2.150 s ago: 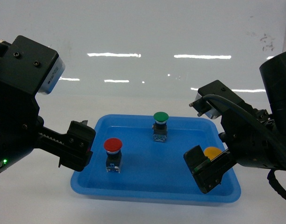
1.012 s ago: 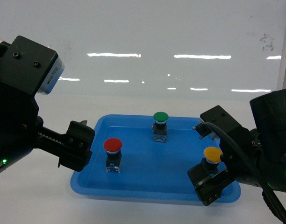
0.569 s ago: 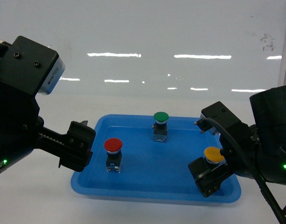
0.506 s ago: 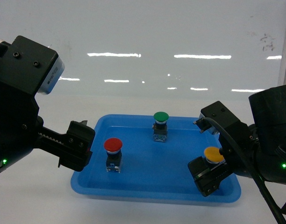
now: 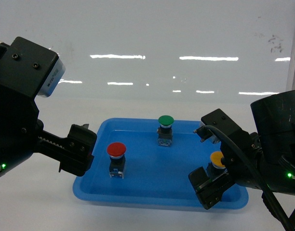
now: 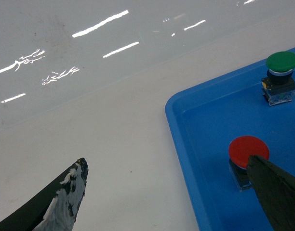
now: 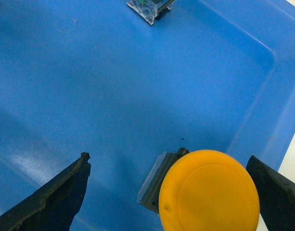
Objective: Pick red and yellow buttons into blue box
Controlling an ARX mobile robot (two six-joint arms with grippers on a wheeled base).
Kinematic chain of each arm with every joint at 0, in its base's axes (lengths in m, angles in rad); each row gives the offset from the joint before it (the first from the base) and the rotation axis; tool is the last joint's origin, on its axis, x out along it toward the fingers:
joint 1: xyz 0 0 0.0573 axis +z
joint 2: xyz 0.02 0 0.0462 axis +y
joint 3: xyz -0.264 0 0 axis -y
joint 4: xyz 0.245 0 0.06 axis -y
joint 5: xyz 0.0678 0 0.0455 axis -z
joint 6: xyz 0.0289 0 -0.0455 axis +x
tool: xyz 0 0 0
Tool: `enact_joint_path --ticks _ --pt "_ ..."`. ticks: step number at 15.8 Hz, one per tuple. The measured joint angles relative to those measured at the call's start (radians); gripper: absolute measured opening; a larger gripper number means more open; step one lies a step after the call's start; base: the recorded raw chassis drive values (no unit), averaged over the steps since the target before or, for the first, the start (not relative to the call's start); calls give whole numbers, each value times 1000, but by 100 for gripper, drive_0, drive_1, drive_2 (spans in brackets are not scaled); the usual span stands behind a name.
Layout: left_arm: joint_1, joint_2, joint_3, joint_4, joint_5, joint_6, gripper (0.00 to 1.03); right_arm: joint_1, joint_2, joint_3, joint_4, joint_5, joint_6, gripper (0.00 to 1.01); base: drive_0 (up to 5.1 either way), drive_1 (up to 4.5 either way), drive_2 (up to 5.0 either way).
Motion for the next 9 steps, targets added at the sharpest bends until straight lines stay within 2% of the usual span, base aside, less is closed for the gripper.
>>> enact_joint_path --ticks 2,3,4,9 --pt "0 0 0 0 0 0 98 0 0 0 0 0 0 49 0 0 0" --pt "0 0 0 0 0 0 98 0 0 0 0 0 0 43 0 0 0" --pt "0 0 0 0 0 0 98 0 0 0 2 0 0 33 0 0 0" --pt "0 0 0 0 0 0 98 -2 -3 -6 8 -5 4 31 0 0 0"
